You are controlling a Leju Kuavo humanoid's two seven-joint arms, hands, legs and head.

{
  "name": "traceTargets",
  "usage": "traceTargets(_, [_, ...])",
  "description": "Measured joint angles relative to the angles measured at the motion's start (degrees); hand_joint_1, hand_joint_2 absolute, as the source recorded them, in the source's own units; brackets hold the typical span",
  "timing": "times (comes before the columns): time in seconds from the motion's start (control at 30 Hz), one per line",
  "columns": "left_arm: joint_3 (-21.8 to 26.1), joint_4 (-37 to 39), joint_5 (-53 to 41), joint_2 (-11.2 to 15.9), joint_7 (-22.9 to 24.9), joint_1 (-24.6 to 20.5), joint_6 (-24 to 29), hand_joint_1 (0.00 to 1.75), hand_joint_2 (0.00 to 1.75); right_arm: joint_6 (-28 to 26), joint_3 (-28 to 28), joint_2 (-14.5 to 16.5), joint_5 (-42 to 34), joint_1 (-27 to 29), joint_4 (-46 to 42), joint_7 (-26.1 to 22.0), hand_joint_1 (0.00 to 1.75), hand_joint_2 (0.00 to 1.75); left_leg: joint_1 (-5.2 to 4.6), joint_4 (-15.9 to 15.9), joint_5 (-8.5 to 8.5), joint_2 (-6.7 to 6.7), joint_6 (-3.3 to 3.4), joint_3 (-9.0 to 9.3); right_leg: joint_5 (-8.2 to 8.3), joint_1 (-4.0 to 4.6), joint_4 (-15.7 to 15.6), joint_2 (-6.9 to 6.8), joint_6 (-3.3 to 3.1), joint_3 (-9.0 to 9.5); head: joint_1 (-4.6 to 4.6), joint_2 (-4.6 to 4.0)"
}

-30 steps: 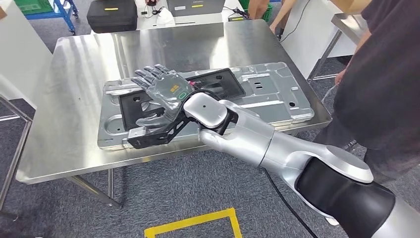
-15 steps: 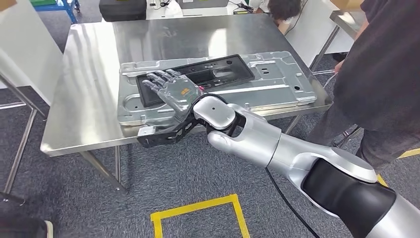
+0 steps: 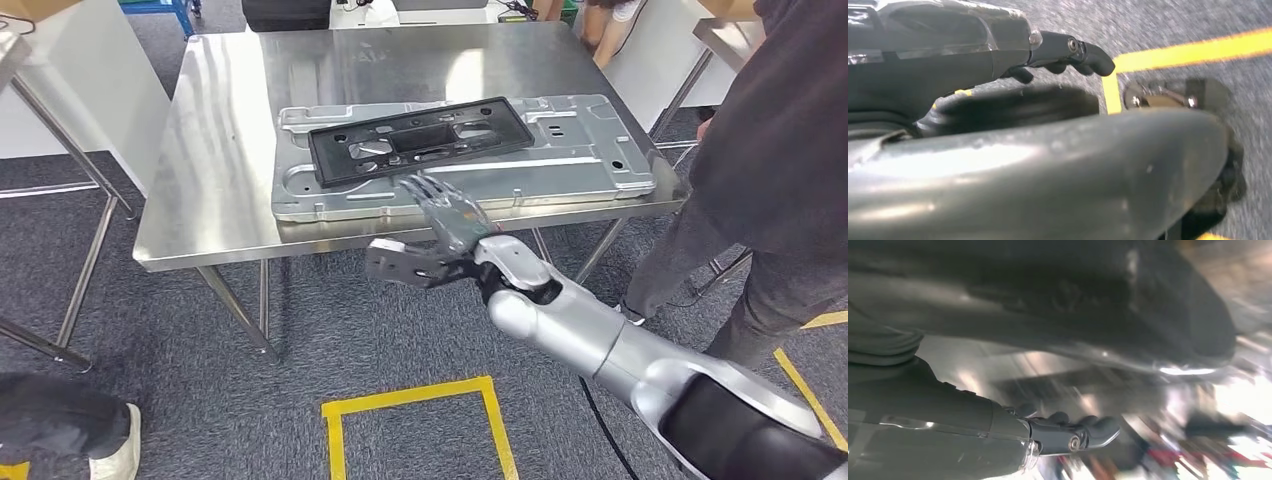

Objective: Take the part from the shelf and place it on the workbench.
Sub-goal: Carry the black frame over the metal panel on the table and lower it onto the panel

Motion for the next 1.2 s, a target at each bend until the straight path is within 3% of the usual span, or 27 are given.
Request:
traceTargets(0.07, [0.0,0.0,0.4,0.1,0.3,0.2,0.9,0.00,0.00,-4.3,-3.1,-2.1,-5.0,6.9,3.3,-2.0,0.00,0.00,0.20,5.4,-4.22,0.67,-0.45,-1.91,0.98,-0.41,-0.7,-0.35,0.82,-0.33,-0.59,0.00])
traceTargets(0.13, [0.0,0.0,0.7,0.2,0.9,0.4,1.5,0.00,0.00,-7.5,-7.4,-4.0,-13.4,15.3,9.5,-6.5,0.00,0.00,0.63,11.0,-6.36,1.07,-1.07,-3.22,1.28,-0.76,-0.6,-0.93,1.44,-0.67,-1.38,0.00])
traceTargets(0.17, [0.0,0.0,0.8,0.3,1.2,0.5,1.7,0.00,0.00,-8.3,-9.7,-4.9,-18.0,19.6,13.2,-8.9,0.00,0.00,0.88,11.5,-5.96,1.24,-1.43,-2.72,1.22,-0.95,-0.3,-1.26,1.78,-0.76,-1.58,0.00])
traceTargets(0.2, [0.0,0.1,1.0,0.5,1.4,0.6,1.8,0.00,0.00,-8.7,-12.1,-5.6,-22.1,23.6,16.8,-11.2,0.00,0.00,1.20,10.0,-4.89,1.34,-1.83,-1.21,1.01,-1.25,0.1,-1.54,2.23,-0.90,-1.64,0.00])
traceTargets(0.27, [0.0,0.1,1.2,0.7,1.6,0.7,2.0,0.00,0.00,-9.0,-16.6,-6.6,-27.2,29.6,23.0,-13.9,0.00,0.00,1.72,4.2,-3.63,0.89,-2.70,3.08,0.25,-1.86,1.9,-1.53,3.45,-1.82,-1.71,0.00])
traceTargets(0.33, [0.0,0.1,1.3,0.9,1.6,0.7,2.1,0.00,0.00,-9.1,-20.6,-7.1,-29.8,33.5,28.1,-14.5,0.00,0.00,1.88,1.6,-4.05,-0.01,-2.23,4.87,-0.64,-2.15,3.9,-0.83,4.53,-3.07,-1.91,0.00])
traceTargets(0.4, [0.0,0.1,1.4,1.1,1.8,0.6,2.1,0.00,0.00,-8.5,-24.0,-7.3,-31.6,36.1,32.2,-12.3,0.00,0.00,1.77,2.1,-4.65,-0.19,-0.61,4.45,-1.10,-2.28,5.2,-0.07,5.02,-3.79,-1.73,0.00])
traceTargets(0.47, [0.0,0.1,1.2,1.2,2.2,0.7,2.1,0.00,0.00,-7.1,-27.0,-7.4,-33.0,37.8,35.6,-8.1,0.00,0.87,1.72,2.0,-4.82,0.24,0.42,4.25,-1.90,-2.55,6.2,0.57,5.42,-4.38,-1.30,0.00])
traceTargets(0.53, [0.0,0.1,1.0,1.4,2.6,0.6,2.1,0.00,0.00,-5.4,-29.4,-7.4,-33.7,39.0,38.3,-4.0,0.00,1.75,1.67,1.9,-4.44,0.66,1.03,3.70,-5.09,-2.79,10.2,1.13,5.94,-6.14,-0.64,0.00])
traceTargets(0.6, [0.0,0.1,0.8,1.6,2.9,0.6,2.1,0.00,0.00,-4.0,-31.2,-7.1,-33.8,40.0,40.5,-1.4,0.00,1.75,1.43,1.9,-4.07,0.95,1.43,3.01,-9.18,-2.88,17.1,1.35,6.21,-8.89,0.30,0.00])
traceTargets(0.63, [0.0,0.1,0.7,1.7,3.0,0.6,2.1,0.00,0.00,-3.5,-31.9,-6.7,-33.9,40.3,41.5,-0.5,0.00,1.75,1.24,1.9,-3.90,1.03,1.54,2.73,-10.14,-2.87,19.5,1.38,6.12,-9.70,0.72,0.00])
traceTargets(0.67, [0.0,0.1,0.6,1.9,3.2,0.6,2.1,0.00,0.00,-3.1,-32.6,-6.2,-34.0,40.7,42.4,0.4,0.00,1.75,1.01,1.9,-3.75,1.08,1.60,2.52,-10.05,-2.84,20.2,1.41,5.85,-9.71,1.08,0.00])
traceTargets(0.7, [0.0,0.1,0.5,1.9,3.3,0.6,2.1,0.00,0.00,-2.8,-33.2,-5.8,-34.1,40.9,43.2,1.2,0.00,1.75,0.76,1.9,-3.61,1.10,1.64,2.41,-8.89,-2.77,18.8,1.43,5.41,-8.72,1.34,0.00])
traceTargets(0.77, [0.0,0.1,0.3,2.0,3.3,0.5,2.1,0.00,0.00,-2.5,-34.3,-4.9,-34.2,41.2,44.6,2.4,0.00,1.75,0.40,1.8,-3.32,1.14,1.65,2.35,-5.58,-2.34,11.6,1.40,4.03,-4.76,1.63,0.00])
traceTargets(0.83, [0.0,0.1,0.2,2.1,3.3,0.4,2.1,0.00,0.00,-2.5,-35.2,-4.1,-34.3,41.3,45.6,2.9,0.00,1.75,0.30,1.7,-2.93,1.22,1.31,2.36,-3.86,-1.75,6.1,1.19,2.87,-2.02,1.55,0.00])
traceTargets(0.93, [0.0,0.0,-0.1,2.2,3.2,0.3,2.1,0.00,0.00,-2.5,-36.2,-3.3,-34.7,41.4,46.7,3.0,0.00,1.75,0.47,1.0,-2.24,1.46,0.23,2.53,-2.97,-1.38,4.3,1.10,2.40,-1.60,1.68,0.00])
traceTargets(1.0, [0.0,0.0,-0.2,2.3,3.1,0.3,2.0,0.00,0.00,-2.5,-36.8,-2.5,-34.9,41.4,47.3,3.0,0.00,1.75,0.44,1.9,-3.27,1.40,-0.31,2.13,-1.66,-1.57,2.8,1.11,2.41,-1.31,1.50,0.00])
traceTargets(1.13, [0.0,0.1,-0.7,2.8,2.9,0.3,1.8,0.00,0.00,-2.4,-37.7,-0.6,-35.0,41.7,48.1,2.5,0.00,0.00,0.29,12.7,-9.90,1.07,-0.93,-1.99,-0.54,-1.63,2.2,1.20,2.29,-1.99,-0.43,0.00])
traceTargets(1.17, [0.0,0.1,-0.8,3.0,2.9,0.3,1.7,0.00,0.00,-2.4,-37.8,-0.1,-35.1,41.7,48.3,2.2,0.00,0.00,0.23,13.8,-10.05,1.08,-0.99,-2.09,-0.51,-1.60,2.4,1.24,2.30,-2.17,-0.85,0.00])
traceTargets(1.2, [0.0,0.1,-0.9,3.1,2.8,0.3,1.7,0.00,0.00,-2.3,-38.0,0.4,-35.2,41.8,48.6,1.9,0.00,0.00,0.18,12.8,-9.15,1.11,-0.98,-1.14,-0.52,-1.58,2.6,1.28,2.32,-2.30,-1.15,0.00])
